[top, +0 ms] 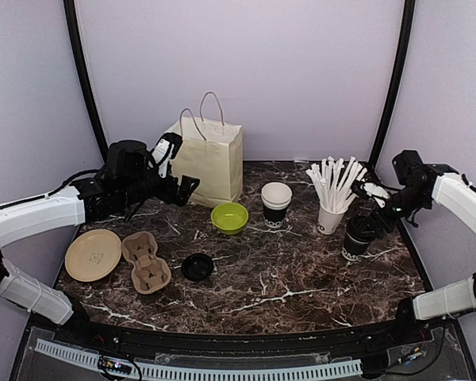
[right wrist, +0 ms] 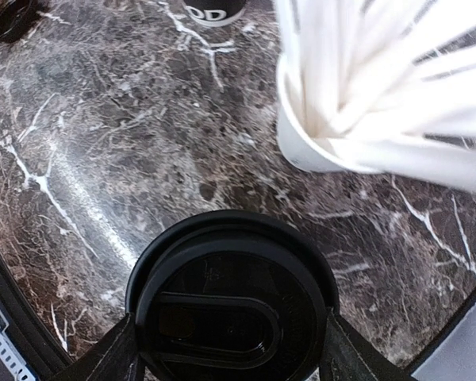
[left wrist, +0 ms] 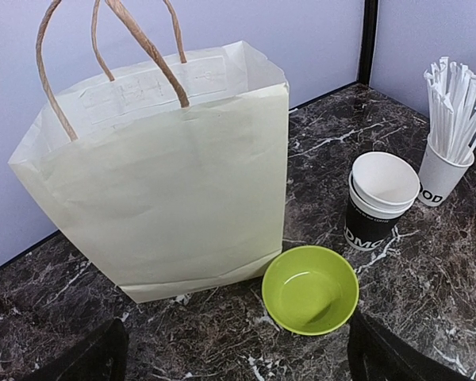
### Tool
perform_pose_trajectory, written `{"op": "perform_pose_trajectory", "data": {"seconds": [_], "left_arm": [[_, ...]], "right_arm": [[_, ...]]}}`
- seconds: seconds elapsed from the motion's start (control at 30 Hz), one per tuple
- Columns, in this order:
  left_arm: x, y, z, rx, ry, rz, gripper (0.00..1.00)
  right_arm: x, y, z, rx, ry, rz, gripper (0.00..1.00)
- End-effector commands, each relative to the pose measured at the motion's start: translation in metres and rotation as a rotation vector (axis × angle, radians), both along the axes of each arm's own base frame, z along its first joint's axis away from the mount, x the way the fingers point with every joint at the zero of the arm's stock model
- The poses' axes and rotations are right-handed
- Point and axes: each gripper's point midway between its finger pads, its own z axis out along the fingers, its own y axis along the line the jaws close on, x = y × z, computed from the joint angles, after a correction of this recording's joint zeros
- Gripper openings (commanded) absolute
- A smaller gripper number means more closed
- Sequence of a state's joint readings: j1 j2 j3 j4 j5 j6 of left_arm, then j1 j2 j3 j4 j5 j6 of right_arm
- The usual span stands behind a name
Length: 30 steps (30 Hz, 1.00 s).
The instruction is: Pack the takeout coffee
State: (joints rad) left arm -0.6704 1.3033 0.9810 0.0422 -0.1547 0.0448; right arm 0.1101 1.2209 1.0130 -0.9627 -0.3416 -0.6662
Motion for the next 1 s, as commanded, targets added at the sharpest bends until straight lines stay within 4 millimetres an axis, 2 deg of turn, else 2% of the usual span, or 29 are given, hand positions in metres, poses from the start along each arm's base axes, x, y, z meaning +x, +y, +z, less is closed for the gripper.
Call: {"op": "perform_pose_trajectory", "data": {"seconds": [0.0, 0.27, 0.4, 0.53, 0.67, 0.83, 0.97], "left_arm": [[-0.001, -0.002, 0.011, -0.025, 0.001, -0.014, 0.99], [-0.005, -0.001, 0.018, -0.035, -0.008, -0.021, 0.99], [-0.006, 0.000, 0.021, -0.040, -0.013, -0.022, 0.99], [-0.007, 0.000, 0.022, -0.045, -0.013, -0.027, 0.99], [-0.007, -0.001, 0.022, -0.047, -0.012, -0.028, 0.99], [-0.007, -0.002, 0.021, -0.047, -0.008, -0.033, 0.99], [-0.007, -0.002, 0.020, -0.042, -0.007, -0.035, 0.99]], "right_arm": [[0.004, -0.028, -0.003, -0.004, 0.003, -0.067, 0.71], [0.046, -0.086, -0.004, 0.020, -0.001, -0.275, 0.70], [0.056, -0.103, -0.009, 0.013, -0.001, -0.334, 0.71], [0.055, -0.106, -0.017, 0.014, 0.014, -0.341, 0.78], [0.055, -0.102, -0.008, 0.030, -0.014, -0.343, 0.88], [0.059, -0.100, 0.018, 0.063, -0.054, -0.366, 0.92], [0.065, -0.096, 0.053, 0.103, -0.115, -0.383, 0.94]]}}
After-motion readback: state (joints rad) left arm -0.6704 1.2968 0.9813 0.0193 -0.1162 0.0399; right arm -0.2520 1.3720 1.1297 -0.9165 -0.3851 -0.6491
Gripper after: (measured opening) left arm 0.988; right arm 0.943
